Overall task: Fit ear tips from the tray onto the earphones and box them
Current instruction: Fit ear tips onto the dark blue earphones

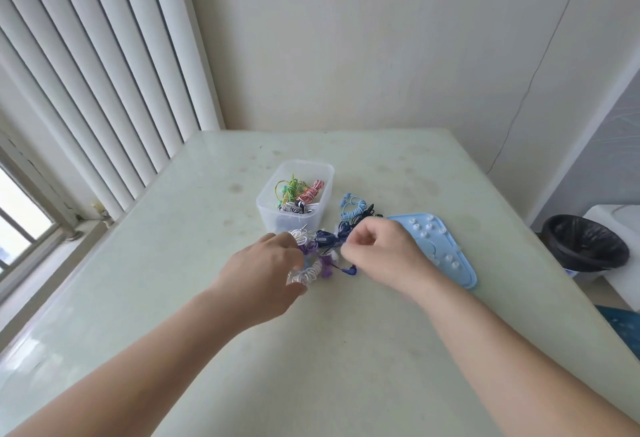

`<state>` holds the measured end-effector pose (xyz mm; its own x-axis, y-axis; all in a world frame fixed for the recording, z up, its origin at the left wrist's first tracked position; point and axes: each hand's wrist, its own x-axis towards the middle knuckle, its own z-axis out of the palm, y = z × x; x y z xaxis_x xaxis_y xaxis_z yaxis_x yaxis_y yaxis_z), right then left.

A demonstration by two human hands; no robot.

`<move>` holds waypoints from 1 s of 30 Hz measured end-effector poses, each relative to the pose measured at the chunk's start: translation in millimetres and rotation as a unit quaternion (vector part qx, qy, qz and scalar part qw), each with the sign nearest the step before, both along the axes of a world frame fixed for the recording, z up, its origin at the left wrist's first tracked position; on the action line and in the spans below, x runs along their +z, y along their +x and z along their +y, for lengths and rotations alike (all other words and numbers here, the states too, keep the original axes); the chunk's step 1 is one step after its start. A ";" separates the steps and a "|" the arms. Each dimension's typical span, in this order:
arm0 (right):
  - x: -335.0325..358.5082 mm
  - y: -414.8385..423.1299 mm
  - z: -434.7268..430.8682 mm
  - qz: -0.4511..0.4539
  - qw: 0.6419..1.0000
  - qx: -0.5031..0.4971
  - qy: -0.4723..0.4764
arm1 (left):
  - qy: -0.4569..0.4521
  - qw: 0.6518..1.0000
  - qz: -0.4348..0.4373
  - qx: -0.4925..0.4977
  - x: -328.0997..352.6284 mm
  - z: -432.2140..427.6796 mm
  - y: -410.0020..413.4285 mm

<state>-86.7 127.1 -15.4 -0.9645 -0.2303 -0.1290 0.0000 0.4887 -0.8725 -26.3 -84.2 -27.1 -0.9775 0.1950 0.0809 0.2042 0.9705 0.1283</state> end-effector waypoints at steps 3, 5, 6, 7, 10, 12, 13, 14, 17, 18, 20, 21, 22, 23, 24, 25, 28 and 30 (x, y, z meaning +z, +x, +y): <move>13.0 -0.3 5.3 -0.057 0.982 -0.029 -0.178 | 0.044 0.998 0.036 0.016 4.0 4.8 1.2; 21.5 1.4 8.5 -0.078 0.959 -0.042 -0.270 | 0.084 0.994 0.067 0.034 8.9 9.4 -0.2; 25.1 2.6 9.6 -0.082 0.950 -0.046 -0.298 | 0.108 0.990 0.075 0.043 11.3 11.7 -1.7; 28.0 3.8 10.9 -0.084 0.942 -0.049 -0.321 | 0.139 0.986 0.079 0.051 14.2 15.2 -2.8; 35.3 8.9 15.1 -0.075 0.926 -0.047 -0.367 | 0.262 0.959 0.078 0.079 21.3 27.9 -5.1; 40.9 13.2 19.0 -0.066 0.918 -0.039 -0.390 | 0.331 0.935 0.068 0.112 25.4 33.8 -4.8; 43.4 15.5 21.1 -0.065 0.913 -0.031 -0.402 | 0.333 0.933 0.072 0.118 25.5 34.7 -5.3; 46.1 17.4 22.9 -0.067 0.907 -0.021 -0.415 | 0.313 0.940 0.078 0.113 26.1 35.3 -5.6; 50.2 22.7 27.9 -0.080 0.892 -0.001 -0.446 | 0.329 0.941 0.030 0.077 33.7 41.5 -3.3; 50.0 24.4 28.7 -0.082 0.888 0.004 -0.453 | 0.391 0.918 -0.015 0.069 38.2 45.5 -0.2; 48.0 27.6 30.1 -0.082 0.882 0.009 -0.463 | 0.526 0.838 -0.132 0.056 45.2 52.0 3.9; 46.9 29.7 31.1 -0.081 0.881 0.012 -0.466 | 0.573 0.797 -0.186 0.038 47.3 53.5 6.0; 45.4 31.5 32.3 -0.081 0.880 0.015 -0.468 | 0.609 0.758 -0.231 0.016 47.8 54.0 8.6; 43.9 33.7 34.0 -0.082 0.879 0.018 -0.469 | 0.640 0.725 -0.256 -0.001 47.0 54.9 11.5; 42.3 34.6 35.3 -0.084 0.879 0.024 -0.468 | 0.664 0.700 -0.262 -0.001 46.9 56.2 13.9; 40.4 36.6 37.2 -0.085 0.881 0.029 -0.465 | 0.683 0.684 -0.255 0.015 44.7 57.4 15.7; 31.7 42.5 42.8 -0.074 0.902 0.009 -0.426 | 0.691 0.689 -0.203 0.077 35.2 60.6 21.8; 23.9 47.2 46.2 -0.066 0.913 -0.013 -0.402 | 0.636 0.745 -0.182 0.083 27.7 59.7 27.8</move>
<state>-39.6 173.3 8.5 -0.9592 -0.2793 -0.0442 0.1339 -0.3109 -0.9410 1.5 -24.5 0.6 -0.9819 0.0615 -0.1791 -0.1780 0.0233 0.9838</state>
